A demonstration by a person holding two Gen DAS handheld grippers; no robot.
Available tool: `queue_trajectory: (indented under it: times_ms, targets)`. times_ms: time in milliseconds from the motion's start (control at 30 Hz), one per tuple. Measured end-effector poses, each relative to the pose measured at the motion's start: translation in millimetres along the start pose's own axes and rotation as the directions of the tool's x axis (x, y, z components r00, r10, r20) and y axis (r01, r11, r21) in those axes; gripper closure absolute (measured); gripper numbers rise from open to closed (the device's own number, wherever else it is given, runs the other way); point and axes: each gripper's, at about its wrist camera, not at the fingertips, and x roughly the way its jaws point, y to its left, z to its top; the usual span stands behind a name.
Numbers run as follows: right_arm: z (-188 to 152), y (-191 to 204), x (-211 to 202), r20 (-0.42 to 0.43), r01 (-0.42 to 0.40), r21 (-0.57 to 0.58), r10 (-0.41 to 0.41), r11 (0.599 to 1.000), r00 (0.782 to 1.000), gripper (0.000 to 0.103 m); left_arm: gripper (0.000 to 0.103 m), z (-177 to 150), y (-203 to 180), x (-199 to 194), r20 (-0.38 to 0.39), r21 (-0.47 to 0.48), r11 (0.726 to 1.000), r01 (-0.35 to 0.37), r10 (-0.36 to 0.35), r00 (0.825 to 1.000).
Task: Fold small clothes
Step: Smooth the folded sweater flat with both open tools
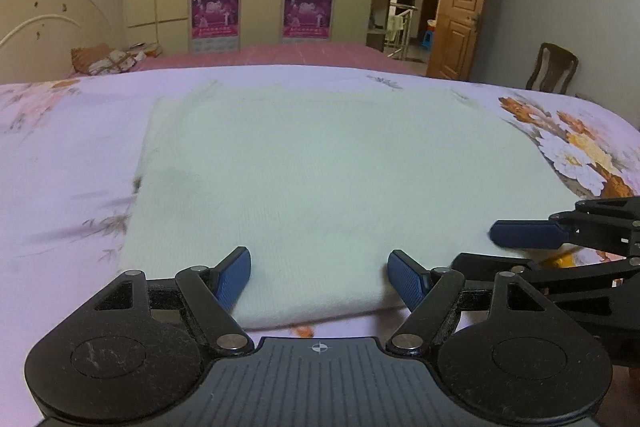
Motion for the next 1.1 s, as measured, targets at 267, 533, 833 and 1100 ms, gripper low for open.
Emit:
queue_trajectory:
  times_ms: [267, 533, 833, 1100]
  targets:
    - [-17.3, -47.6, -22.2, -0.024, 0.127, 0.128, -0.125, 0.984, 0.992, 0.075, 0.028, -13.2, 46.1, -18.8, 0.004, -0.062, 0.997, -0.053, 0.054, 0.999]
    - [-37.5, -82.1, -31.1, -0.042, 0.2, 0.194, -0.196, 0.96, 0.98, 0.09, 0.028, -12.1, 47.0, -14.8, 0.001, -0.062, 0.995, -0.077, 0.077, 0.997]
    - [-32.6, -73.2, -48.1, -0.001, 0.224, 0.184, -0.227, 0.957, 0.974, 0.071, 0.028, -13.0, 46.9, -15.8, -0.003, -0.048, 0.996, -0.075, 0.075, 0.997]
    - [-41.1, -83.6, -30.4, -0.057, 0.218, 0.194, -0.21, 0.956, 0.976, 0.073, 0.028, -14.7, 40.9, -14.3, 0.004, -0.033, 0.996, -0.088, 0.088, 0.996]
